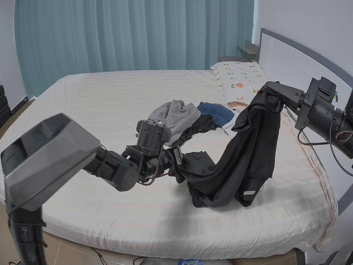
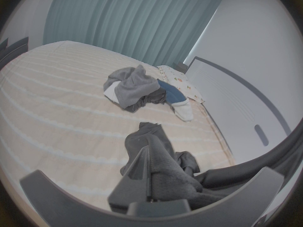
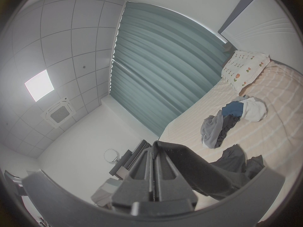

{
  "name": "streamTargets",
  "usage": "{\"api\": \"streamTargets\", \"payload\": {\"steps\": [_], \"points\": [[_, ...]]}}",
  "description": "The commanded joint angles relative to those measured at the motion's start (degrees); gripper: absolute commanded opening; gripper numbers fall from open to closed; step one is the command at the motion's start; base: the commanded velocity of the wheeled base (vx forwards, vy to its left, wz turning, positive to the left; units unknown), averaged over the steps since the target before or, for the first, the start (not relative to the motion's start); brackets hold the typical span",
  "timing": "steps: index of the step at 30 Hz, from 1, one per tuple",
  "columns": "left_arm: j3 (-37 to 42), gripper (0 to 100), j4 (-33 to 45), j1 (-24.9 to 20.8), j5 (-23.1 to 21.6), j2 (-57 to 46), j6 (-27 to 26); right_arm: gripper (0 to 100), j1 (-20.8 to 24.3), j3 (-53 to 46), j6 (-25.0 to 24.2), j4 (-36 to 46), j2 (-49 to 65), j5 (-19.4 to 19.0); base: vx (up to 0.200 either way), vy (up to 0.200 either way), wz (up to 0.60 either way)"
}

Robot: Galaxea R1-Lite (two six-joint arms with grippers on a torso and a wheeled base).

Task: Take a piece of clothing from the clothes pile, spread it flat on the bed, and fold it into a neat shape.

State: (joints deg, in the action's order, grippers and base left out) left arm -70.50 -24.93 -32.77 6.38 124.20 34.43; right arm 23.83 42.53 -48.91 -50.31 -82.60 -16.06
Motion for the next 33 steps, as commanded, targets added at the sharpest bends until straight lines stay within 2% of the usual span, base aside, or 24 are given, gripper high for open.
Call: {"api": "streamTargets", "payload": {"steps": [1,3,7,14,18,20,22,27,29,33], "points": [[0.9,0,5.5,2.0,-1.0,-15.4,1.9,0,-5.8,7.0,0.3,0.3,-3.5,-0.1,0.0,0.0,0.0],[1.4,0,5.8,3.0,-1.0,-18.9,1.9,0,-7.4,10.6,0.3,0.4,-4.3,-0.3,0.0,0.0,0.0],[3.2,0,5.6,4.6,-1.1,-22.1,1.7,0,-7.3,11.4,0.3,0.5,-4.5,-0.3,0.0,0.0,0.0],[12.8,0,4.6,5.8,-3.1,-24.6,4.3,0,-7.7,4.5,0.7,-0.4,-10.1,0.2,0.0,0.0,0.0],[19.6,0,4.0,5.5,-8.7,-27.6,7.5,0,-8.3,1.2,1.9,0.4,-12.1,1.1,0.0,0.0,0.0],[23.0,0,3.9,5.8,-13.3,-29.4,7.5,0,-8.3,0.3,2.0,0.8,-13.4,2.6,0.0,0.0,0.0],[24.2,0,4.1,5.8,-15.1,-29.9,8.0,0,-8.0,-0.3,2.0,1.3,-14.7,4.5,0.0,0.0,0.0],[24.8,0,4.1,5.5,-14.3,-29.5,12.5,0,-6.9,-0.9,2.0,-0.1,-18.8,10.1,0.0,0.0,0.0],[24.8,0,4.0,5.5,-14.3,-29.5,14.4,0,-6.4,-1.4,1.8,-0.1,-19.3,11.1,0.0,0.0,0.0],[25.5,0,4.1,5.5,-13.0,-29.1,15.1,0,-6.4,-2.4,1.6,-0.2,-19.0,11.4,0.0,0.0,0.0]]}}
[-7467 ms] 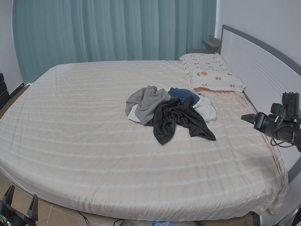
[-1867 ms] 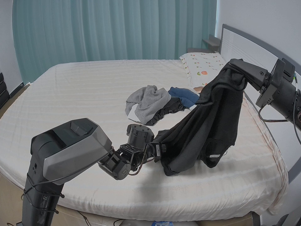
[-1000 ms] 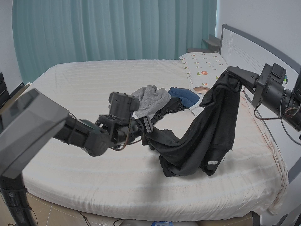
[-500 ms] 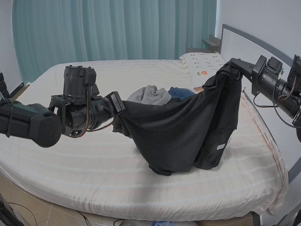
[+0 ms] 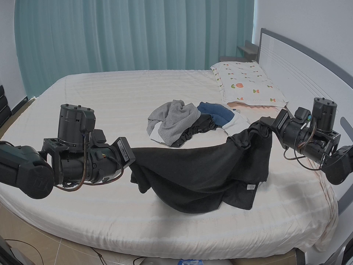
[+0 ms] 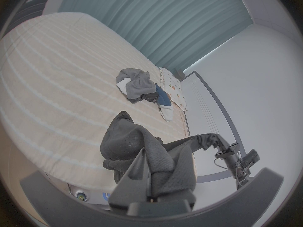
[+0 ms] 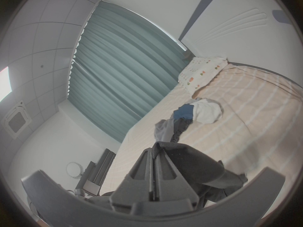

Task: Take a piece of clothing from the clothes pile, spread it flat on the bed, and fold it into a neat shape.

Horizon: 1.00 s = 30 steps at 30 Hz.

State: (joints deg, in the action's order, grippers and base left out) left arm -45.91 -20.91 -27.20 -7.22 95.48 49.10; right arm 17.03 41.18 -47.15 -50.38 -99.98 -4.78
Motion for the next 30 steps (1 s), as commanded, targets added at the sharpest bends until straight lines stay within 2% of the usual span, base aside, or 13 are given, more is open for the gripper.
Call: {"api": "streamTargets", "payload": {"steps": [1,7,16,28,30], "points": [[1.5,0,0.0,0.0,0.7,-0.5,0.4,0,0.4,-1.5,-0.2,-0.2,-1.5,0.0,0.0,0.0,0.0],[4.3,0,-0.1,-0.5,0.7,-0.9,0.6,0,0.6,-4.4,-0.2,-1.3,-0.3,-0.2,0.0,0.0,0.0],[8.8,0,-4.5,-0.5,0.9,-0.6,0.6,0,1.3,-5.8,-0.2,-2.3,-0.1,-0.1,-0.2,0.0,0.0],[7.2,0,-4.8,-0.2,0.7,-0.7,4.9,0,1.3,-6.3,-0.2,-2.4,-0.7,-0.4,0.0,0.0,0.0],[7.1,0,-4.8,-0.2,0.8,-0.8,4.8,0,1.3,-6.3,-0.2,-2.4,-0.6,-0.2,0.0,0.2,0.0]]}}
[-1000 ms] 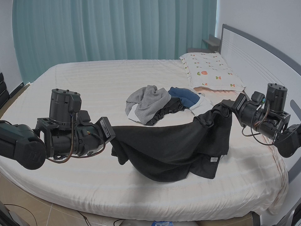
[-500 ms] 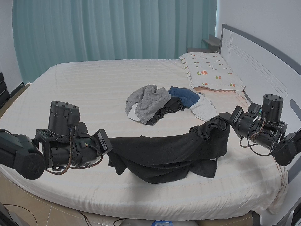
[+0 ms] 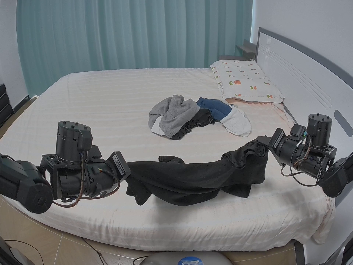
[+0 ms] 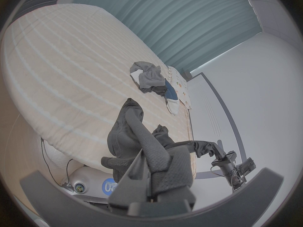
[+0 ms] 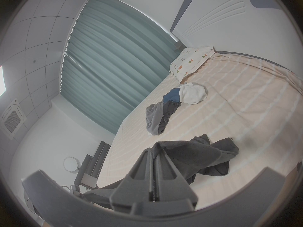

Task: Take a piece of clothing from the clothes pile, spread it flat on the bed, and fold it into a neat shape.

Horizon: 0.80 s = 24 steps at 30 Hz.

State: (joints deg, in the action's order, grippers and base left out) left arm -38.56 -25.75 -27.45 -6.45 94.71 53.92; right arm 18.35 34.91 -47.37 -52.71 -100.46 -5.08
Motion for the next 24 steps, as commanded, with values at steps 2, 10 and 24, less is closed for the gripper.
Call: {"api": "streamTargets", "payload": {"steps": [2,10,24], "points": [[-0.3,0,0.0,0.1,0.0,-0.1,0.1,0,0.1,0.0,0.0,0.0,0.1,0.2,0.0,0.2,0.0],[-0.7,0,0.0,0.5,0.1,-0.2,0.0,0,0.4,0.9,-0.2,0.0,-0.3,1.7,0.0,0.2,0.0],[-1.0,0,0.0,0.7,0.2,-2.1,0.0,0,2.9,2.9,-0.1,-2.1,-0.6,8.5,0.0,0.2,0.0]]}}
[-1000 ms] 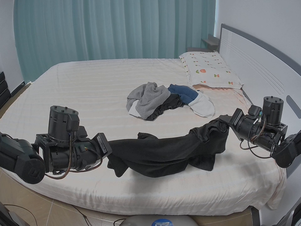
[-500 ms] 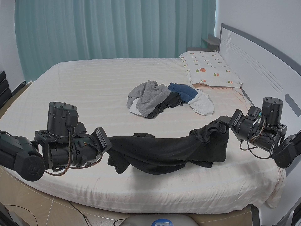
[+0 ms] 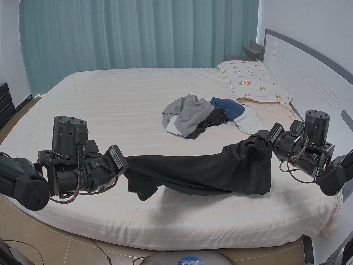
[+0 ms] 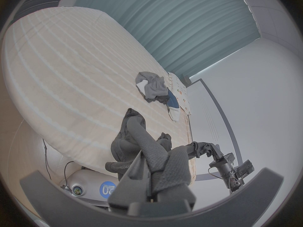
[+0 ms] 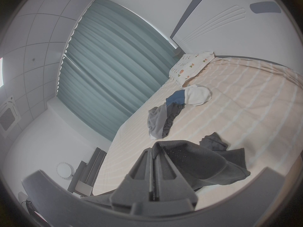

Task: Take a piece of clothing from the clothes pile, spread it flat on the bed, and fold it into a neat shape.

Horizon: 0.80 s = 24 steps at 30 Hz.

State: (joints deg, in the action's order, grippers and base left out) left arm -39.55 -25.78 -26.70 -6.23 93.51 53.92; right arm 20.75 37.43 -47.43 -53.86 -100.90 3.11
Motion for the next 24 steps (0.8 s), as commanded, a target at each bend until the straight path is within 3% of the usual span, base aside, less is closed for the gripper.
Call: {"api": "streamTargets", "payload": {"steps": [1,9,24], "points": [[0.0,0,0.0,0.0,0.1,-1.0,0.0,0,0.5,0.3,0.0,-2.0,-0.2,0.3,0.0,0.2,0.0],[-0.2,0,-0.1,1.4,0.6,-1.6,0.0,0,0.5,-0.3,-0.1,-7.7,-1.1,0.3,0.0,0.2,0.0],[-0.1,0,0.0,1.7,0.6,-2.6,0.0,0,0.5,0.4,-4.3,-7.8,-0.9,-0.3,0.0,0.2,0.0]]}}
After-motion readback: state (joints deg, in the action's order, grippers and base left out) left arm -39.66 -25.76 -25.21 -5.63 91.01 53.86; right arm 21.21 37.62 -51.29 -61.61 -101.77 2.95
